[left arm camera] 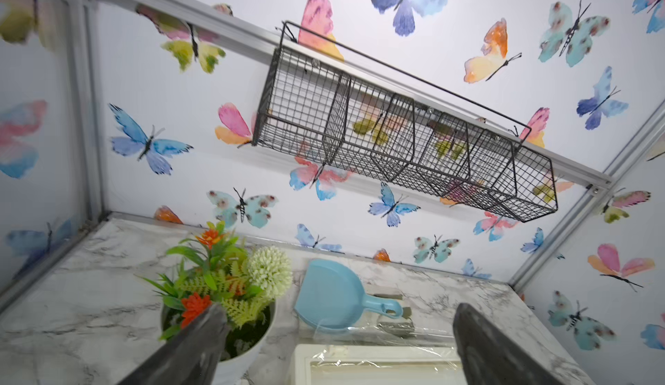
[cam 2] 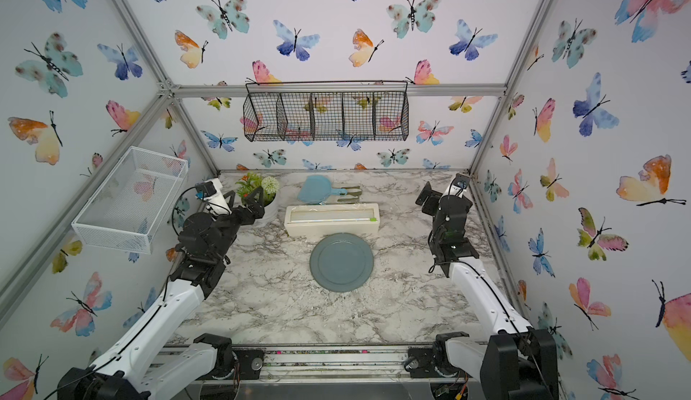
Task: Wrap the plate with plastic wrap
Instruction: Pull the plastic wrap from the plastic wrap cutting box.
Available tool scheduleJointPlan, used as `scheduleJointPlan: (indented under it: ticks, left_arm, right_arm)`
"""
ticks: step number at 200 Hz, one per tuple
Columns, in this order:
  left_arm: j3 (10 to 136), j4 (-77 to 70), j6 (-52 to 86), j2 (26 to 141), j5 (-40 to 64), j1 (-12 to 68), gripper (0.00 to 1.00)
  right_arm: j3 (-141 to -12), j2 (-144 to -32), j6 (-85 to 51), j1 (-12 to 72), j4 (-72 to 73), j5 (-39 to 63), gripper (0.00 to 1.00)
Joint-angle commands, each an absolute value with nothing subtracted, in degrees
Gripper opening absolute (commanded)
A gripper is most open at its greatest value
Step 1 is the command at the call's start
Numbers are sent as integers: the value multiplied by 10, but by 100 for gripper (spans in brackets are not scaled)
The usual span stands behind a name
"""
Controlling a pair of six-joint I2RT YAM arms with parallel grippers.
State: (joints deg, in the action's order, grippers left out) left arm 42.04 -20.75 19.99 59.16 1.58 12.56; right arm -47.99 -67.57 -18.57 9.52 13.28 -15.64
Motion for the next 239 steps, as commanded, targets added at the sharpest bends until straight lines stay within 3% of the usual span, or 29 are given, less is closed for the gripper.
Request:
scheduleJointPlan:
  ticks: [1,19,45,107,198,239]
  left_arm:
    - [504,-66,225,696,176,127,89]
    - [593,13,200,785,228,160,84]
    - [705,95,152,893,178,218,85]
    - [1018,297,124,1167,200,165,87]
    - [1016,284,133,1244,271,103,85]
    - [1009,253,150,1258,322,102,89]
  right_arm:
    - [-515,-709,-223,98,-17,-8,99]
    - [-539,-733,-222,98,-4,80,98]
    - [-568,-779,-211,98,0,158,96]
    - [-664,-916,-195,110,-9,320,93]
    - [-770,-1033,-134,175,-66,334,86]
    - [-798,-1067,-119,186,-81,329,85]
